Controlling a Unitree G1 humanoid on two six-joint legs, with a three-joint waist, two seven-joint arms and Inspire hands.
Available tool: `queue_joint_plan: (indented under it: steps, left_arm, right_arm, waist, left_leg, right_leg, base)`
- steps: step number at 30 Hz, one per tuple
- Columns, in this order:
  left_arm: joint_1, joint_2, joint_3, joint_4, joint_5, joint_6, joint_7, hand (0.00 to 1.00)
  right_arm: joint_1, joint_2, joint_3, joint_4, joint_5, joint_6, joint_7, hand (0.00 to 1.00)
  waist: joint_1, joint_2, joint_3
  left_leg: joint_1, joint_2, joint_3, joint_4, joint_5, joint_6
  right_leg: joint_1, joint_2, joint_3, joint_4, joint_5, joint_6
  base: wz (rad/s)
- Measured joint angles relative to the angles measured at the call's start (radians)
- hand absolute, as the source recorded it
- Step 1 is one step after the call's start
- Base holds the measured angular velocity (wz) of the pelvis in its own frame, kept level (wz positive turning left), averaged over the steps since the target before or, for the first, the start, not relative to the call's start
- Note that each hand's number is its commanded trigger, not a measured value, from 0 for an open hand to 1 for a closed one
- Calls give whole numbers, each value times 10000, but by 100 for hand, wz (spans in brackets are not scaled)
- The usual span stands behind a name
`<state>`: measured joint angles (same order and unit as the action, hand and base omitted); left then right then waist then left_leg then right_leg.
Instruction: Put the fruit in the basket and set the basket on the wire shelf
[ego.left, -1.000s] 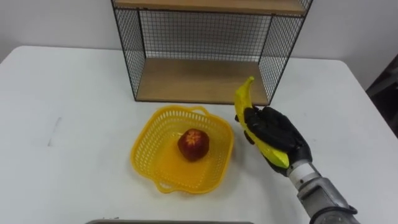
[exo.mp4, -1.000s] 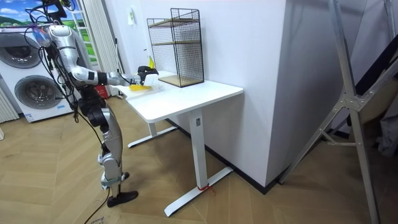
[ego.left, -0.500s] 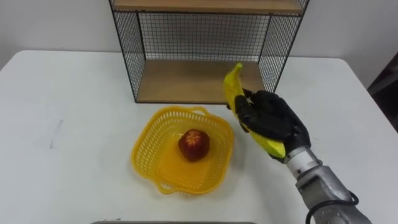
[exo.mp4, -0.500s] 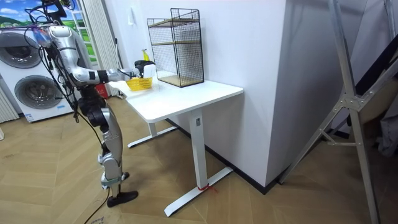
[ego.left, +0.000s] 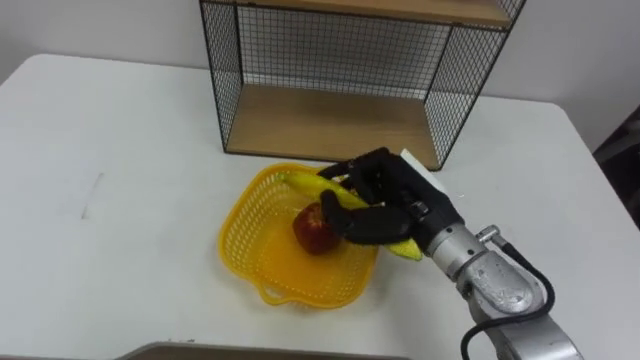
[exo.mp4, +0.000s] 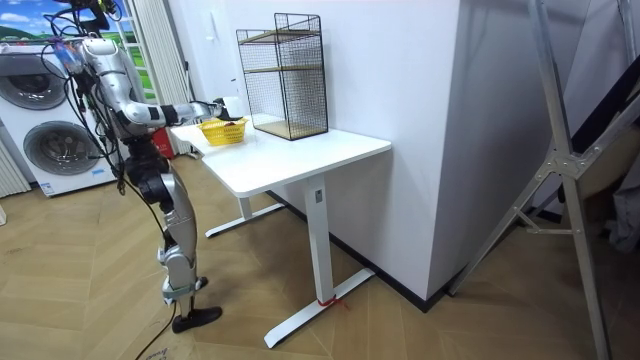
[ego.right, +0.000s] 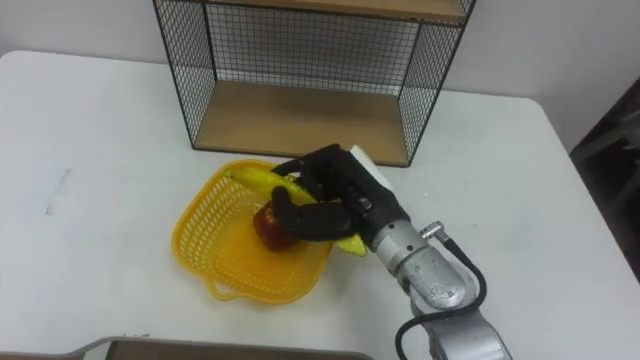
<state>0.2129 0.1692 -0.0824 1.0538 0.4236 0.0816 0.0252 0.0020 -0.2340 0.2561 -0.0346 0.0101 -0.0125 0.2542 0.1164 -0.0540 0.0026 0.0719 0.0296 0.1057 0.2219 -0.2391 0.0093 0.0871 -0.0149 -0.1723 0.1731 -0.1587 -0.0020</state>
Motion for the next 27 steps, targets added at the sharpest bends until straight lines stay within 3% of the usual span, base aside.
queue_joint_plan:
  steps: [1, 2, 3, 4, 8, 27]
  left_arm:
    - [-44, 12, -3, -3, 0, 12, -1, 0]
    - [-68, 13, -3, -3, 0, 12, -1, 0]
    - [-104, 8, -16, -3, 1, 11, -5, 0]
    - [-131, 6, -22, -3, 0, 11, -20, 0]
    - [-198, 7, -23, -3, 0, 10, -97, 0]
    - [-195, 11, -200, -164, 14, 18, -279, 0]
  right_arm:
    - [-11, 9, 71, 1, -263, 7, -12, 100]
    - [-11, 12, 94, 1, -384, 9, -11, 67]
    - [-29, 12, 161, 1, -658, 20, -16, 40]
    - [-39, 27, 186, 0, -871, 21, -19, 0]
    - [-121, 25, 185, 1, -1045, 34, -80, 0]
    - [-207, 275, 376, 3, -1857, 104, -306, 0]
  waist:
    - [-3, 20, 3]
    - [5, 34, 7]
    - [11, 81, 12]
    - [12, 135, 23]
    - [8, 262, 79]
    - [6, 246, 55]
  left_leg:
    - [-1, 0, -12, 18, 0, 0]
    - [-1, 0, -14, 22, 0, 0]
    - [1, 0, -22, 29, 1, 0]
    - [2, 1, -30, 24, 1, -1]
    - [5, -2, -72, 4, 2, -2]
    - [91, -18, -173, 34, 3, -3]
  right_leg:
    - [6, 0, -18, -1, 0, 0]
    - [12, -2, -27, -1, 1, 0]
    - [21, -6, -43, -1, 0, -1]
    - [26, -6, -44, 0, 0, -1]
    - [29, -9, -47, 13, 0, -1]
    - [173, -15, -80, 5, 0, -1]
  base:
    - [6]
    - [5]
    - [0]
    - [0]
    - [0]
    - [1]
